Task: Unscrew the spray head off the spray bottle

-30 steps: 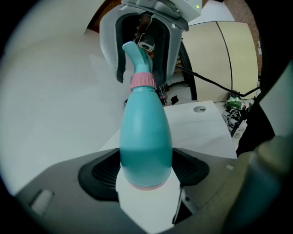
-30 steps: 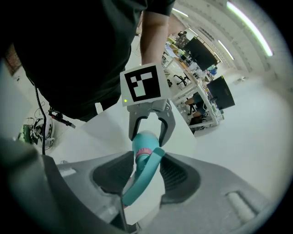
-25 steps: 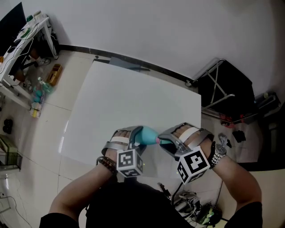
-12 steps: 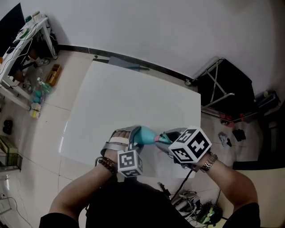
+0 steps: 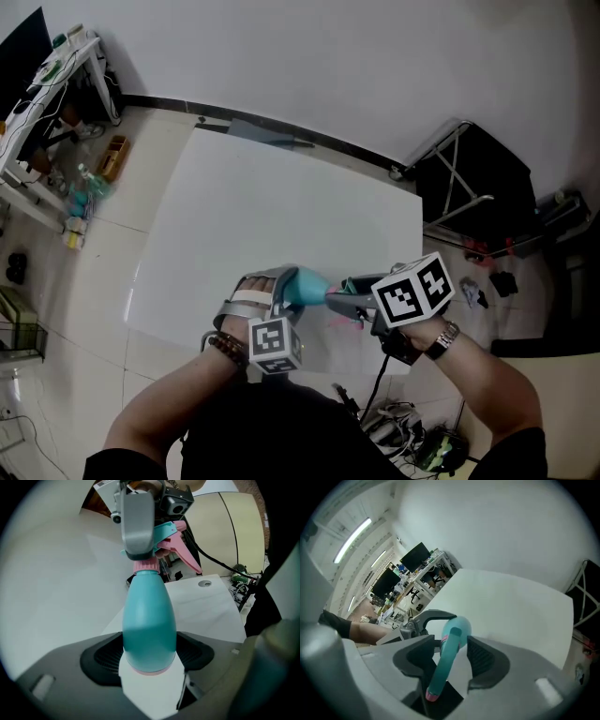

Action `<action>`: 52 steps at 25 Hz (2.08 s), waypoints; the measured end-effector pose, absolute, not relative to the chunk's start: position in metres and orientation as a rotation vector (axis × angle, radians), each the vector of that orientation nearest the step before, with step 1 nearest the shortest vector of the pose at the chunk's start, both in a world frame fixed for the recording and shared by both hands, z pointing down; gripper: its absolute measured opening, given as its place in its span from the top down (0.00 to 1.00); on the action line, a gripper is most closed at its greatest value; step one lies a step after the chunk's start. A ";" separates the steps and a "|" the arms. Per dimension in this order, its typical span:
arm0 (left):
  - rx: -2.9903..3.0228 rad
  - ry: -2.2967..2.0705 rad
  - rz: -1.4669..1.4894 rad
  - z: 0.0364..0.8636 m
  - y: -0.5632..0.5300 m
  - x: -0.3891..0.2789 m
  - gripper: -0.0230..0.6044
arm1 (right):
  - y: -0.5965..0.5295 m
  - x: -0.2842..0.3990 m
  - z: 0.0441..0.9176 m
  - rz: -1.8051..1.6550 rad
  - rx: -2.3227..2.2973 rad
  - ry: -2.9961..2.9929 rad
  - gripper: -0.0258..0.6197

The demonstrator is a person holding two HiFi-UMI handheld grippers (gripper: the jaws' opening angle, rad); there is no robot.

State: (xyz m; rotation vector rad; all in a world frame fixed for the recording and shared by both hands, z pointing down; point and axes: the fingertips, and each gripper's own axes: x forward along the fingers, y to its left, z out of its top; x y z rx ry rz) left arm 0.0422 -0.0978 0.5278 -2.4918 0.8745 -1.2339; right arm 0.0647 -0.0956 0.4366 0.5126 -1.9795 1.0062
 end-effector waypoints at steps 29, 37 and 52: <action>-2.617 0.875 -1.193 0.529 -0.098 0.035 0.36 | -0.121 0.123 0.366 -1.014 -0.033 -1.589 0.55; -2.629 0.811 -1.167 0.526 -0.092 0.043 0.36 | -0.075 0.091 0.381 -1.672 -0.348 -1.400 0.49; -2.620 0.630 -1.133 0.522 -0.071 0.064 0.36 | -0.026 0.085 0.428 -1.738 -0.625 -1.388 0.47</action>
